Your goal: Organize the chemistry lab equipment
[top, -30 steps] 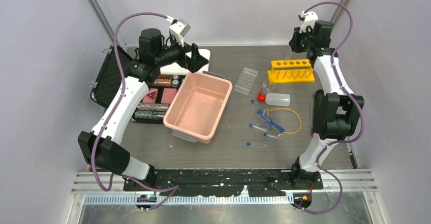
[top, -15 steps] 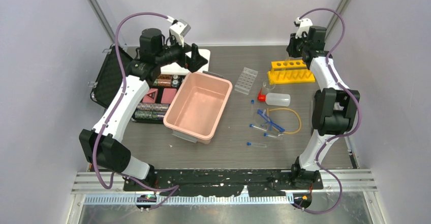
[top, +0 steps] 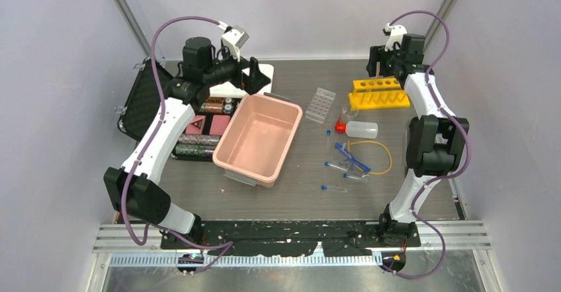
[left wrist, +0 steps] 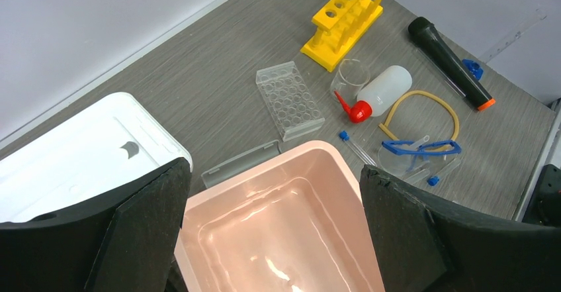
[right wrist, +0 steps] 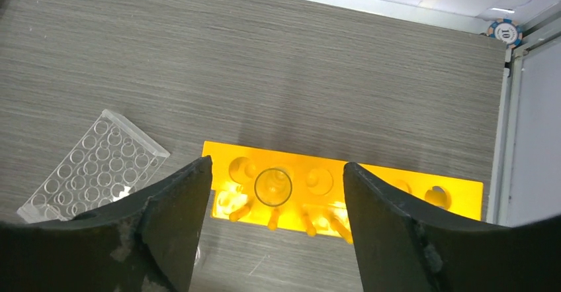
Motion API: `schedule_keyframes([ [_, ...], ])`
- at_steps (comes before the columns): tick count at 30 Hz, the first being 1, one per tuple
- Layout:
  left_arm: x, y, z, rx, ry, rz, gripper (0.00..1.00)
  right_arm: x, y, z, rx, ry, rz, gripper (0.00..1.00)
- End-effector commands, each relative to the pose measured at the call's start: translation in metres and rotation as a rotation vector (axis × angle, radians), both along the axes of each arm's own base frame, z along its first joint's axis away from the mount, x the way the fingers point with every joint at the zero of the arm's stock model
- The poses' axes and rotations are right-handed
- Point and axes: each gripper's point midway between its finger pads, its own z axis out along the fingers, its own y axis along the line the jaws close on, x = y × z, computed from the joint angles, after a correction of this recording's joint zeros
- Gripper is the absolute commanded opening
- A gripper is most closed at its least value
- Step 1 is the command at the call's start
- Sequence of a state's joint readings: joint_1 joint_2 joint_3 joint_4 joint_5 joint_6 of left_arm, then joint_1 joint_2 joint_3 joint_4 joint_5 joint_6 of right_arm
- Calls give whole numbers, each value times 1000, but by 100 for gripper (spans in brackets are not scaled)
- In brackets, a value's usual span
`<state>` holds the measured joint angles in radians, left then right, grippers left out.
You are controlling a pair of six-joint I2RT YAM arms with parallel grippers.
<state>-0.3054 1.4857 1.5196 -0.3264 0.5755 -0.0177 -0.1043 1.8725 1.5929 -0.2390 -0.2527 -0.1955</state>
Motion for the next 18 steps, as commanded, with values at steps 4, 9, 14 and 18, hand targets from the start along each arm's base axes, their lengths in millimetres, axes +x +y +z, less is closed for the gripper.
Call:
schedule_keyframes([
  [4,2,7,17,14,-73,15,100,-55,-18,124,-34,-141,-31,86],
  [9,-1,9,16,16,-74,20,100,-114,-31,111,-47,39,-34,88],
  [14,-14,9,13,2,-65,8,100,-178,-31,68,-91,271,43,84],
  [18,-23,11,6,-1,-63,-4,100,-231,-38,19,-141,495,60,76],
])
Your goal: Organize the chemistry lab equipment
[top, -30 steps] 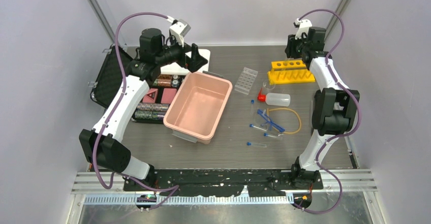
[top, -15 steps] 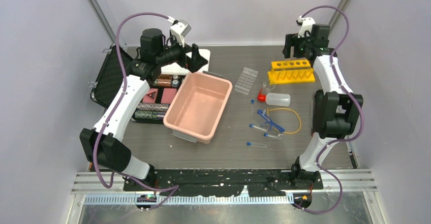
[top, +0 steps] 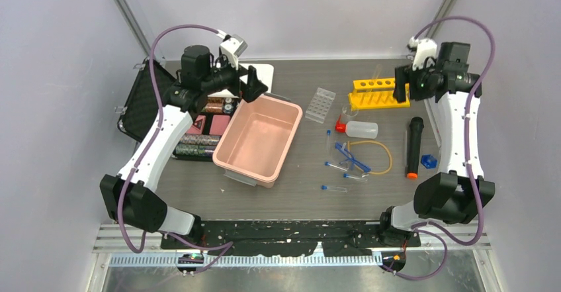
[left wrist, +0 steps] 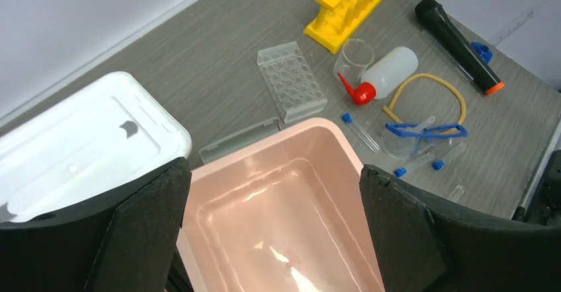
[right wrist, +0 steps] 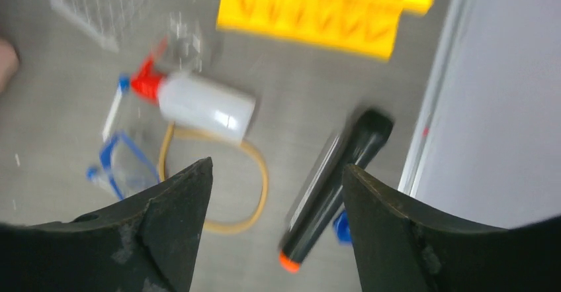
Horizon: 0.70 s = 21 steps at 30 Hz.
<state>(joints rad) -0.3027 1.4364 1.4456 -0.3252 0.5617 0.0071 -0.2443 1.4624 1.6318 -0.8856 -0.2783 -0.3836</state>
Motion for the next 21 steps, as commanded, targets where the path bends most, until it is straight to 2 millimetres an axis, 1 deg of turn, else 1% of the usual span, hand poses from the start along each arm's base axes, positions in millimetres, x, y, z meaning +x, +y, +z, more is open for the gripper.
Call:
schedule_keyframes([
  [1,-16,3,17,-41,-48,-10,100,-74,-1,-74,-37,353,51,73],
  [2,-18,3,14,-47,-36,-9,100,-84,-4,-89,-52,406,46,70],
  [3,-20,3,12,-50,-28,-12,100,-88,-6,-95,-60,429,44,65],
  [4,-22,2,10,-54,-20,-16,100,-95,-9,-108,-70,467,34,63],
  [5,-23,2,8,-55,-16,-16,100,-100,-9,-120,-69,500,31,59],
  [6,-24,2,5,-56,-9,-16,99,-99,-14,-124,-85,504,13,53],
  [7,-24,2,4,-57,-5,-17,100,-104,-16,-135,-88,534,-2,50],
  [8,-25,3,3,-58,-1,-14,100,-100,-23,-139,-118,523,-25,46],
  [9,-25,3,1,-59,4,-13,100,-103,-25,-149,-124,547,-39,44],
  [10,-25,3,-1,-59,11,-12,99,-99,-32,-153,-152,540,-63,42],
  [11,-26,3,-2,-60,17,-11,100,-102,-33,-162,-151,558,-72,41],
  [12,-26,3,-5,-60,23,-8,100,-100,-40,-166,-181,557,-97,40],
  [13,-26,3,-6,-60,28,-5,100,-102,-41,-175,-182,580,-104,40],
  [14,-26,3,-8,-60,30,-3,100,-100,-43,-179,-191,577,-114,39],
  [15,-25,4,-10,-59,35,2,100,-102,-43,-188,-186,600,-119,39],
  [16,-24,4,-10,-59,36,6,100,-100,-44,-192,-187,602,-123,38],
  [18,-23,4,-13,-58,42,10,100,-99,-44,-206,-174,636,-125,38],
  [21,-20,4,-15,-61,52,19,100,-94,-48,-215,-183,642,-136,38],
])
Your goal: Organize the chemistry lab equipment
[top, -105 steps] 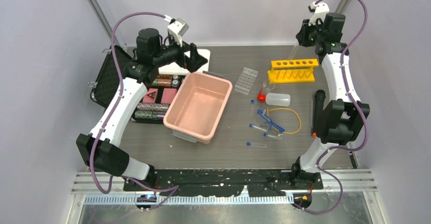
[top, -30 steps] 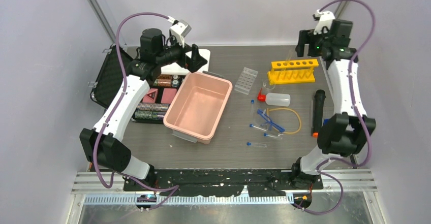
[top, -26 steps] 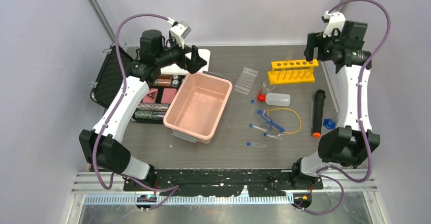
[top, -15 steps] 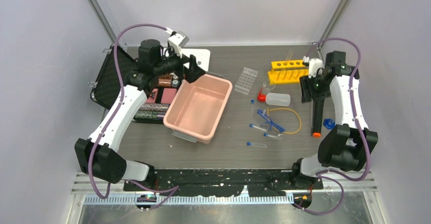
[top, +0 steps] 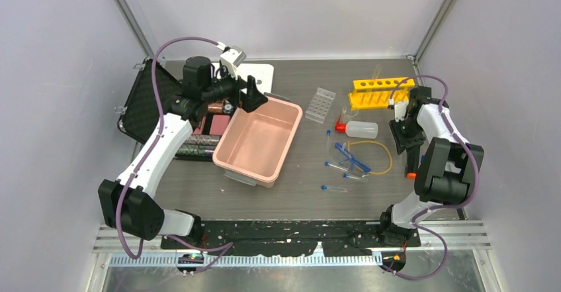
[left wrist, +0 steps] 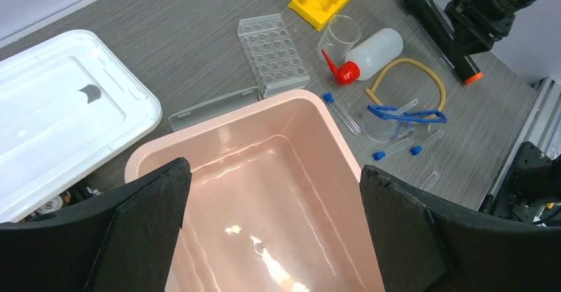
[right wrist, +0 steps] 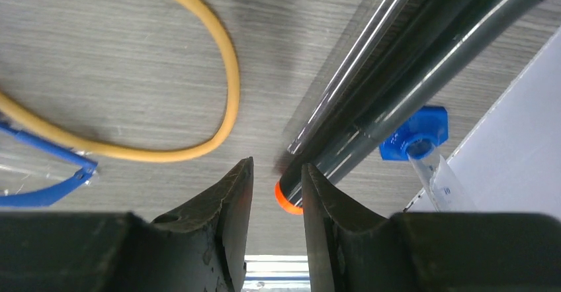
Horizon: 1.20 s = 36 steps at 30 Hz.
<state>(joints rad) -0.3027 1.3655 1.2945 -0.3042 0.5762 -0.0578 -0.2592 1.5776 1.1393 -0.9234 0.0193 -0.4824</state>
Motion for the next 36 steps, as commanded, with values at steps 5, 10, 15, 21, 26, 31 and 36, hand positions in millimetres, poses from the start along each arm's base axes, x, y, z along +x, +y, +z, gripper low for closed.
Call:
schedule_keyframes([
  [5,7,0,15,-34,-39,24,100,24,-15,-22,-49,-20,-24,46],
  [10,10,-1,13,-37,-28,26,100,32,-17,-30,-40,-13,-15,60],
  [15,12,-1,11,-34,-21,27,100,37,-13,-35,-4,-14,3,68],
  [21,13,-2,9,-36,-9,29,100,39,-8,-40,41,-13,5,77],
  [26,14,-2,8,-36,-8,29,100,40,-8,-44,55,-5,-5,84],
  [31,15,-2,7,-34,-6,29,100,40,-3,-49,90,3,-7,86],
  [36,16,-2,7,-33,-4,30,100,40,8,-50,149,-2,4,82],
])
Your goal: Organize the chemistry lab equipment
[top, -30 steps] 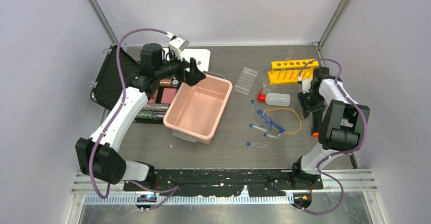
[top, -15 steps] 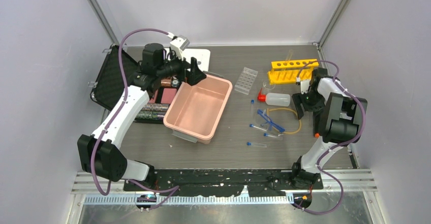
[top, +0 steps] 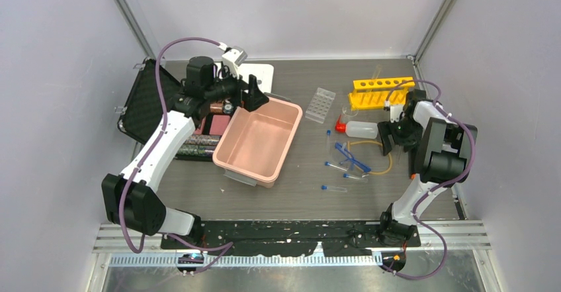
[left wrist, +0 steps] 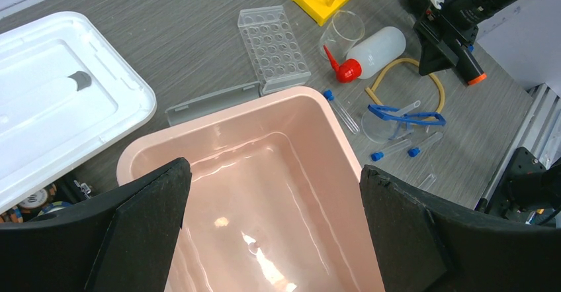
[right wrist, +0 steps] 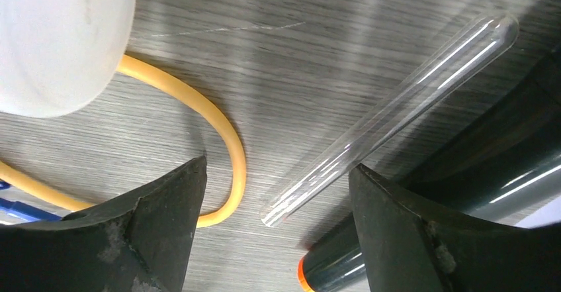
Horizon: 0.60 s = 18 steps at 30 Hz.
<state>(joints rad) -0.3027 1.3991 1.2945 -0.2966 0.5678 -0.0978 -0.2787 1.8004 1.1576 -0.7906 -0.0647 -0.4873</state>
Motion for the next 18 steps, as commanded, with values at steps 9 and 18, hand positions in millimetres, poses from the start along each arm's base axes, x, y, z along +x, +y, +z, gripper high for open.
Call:
schedule_keyframes([
  [9,8,-1,18,-23,-56,7,100,4,4,11,45,-45,15,60],
  [18,4,-2,19,-31,-55,-7,100,7,-2,26,130,-100,-49,56],
])
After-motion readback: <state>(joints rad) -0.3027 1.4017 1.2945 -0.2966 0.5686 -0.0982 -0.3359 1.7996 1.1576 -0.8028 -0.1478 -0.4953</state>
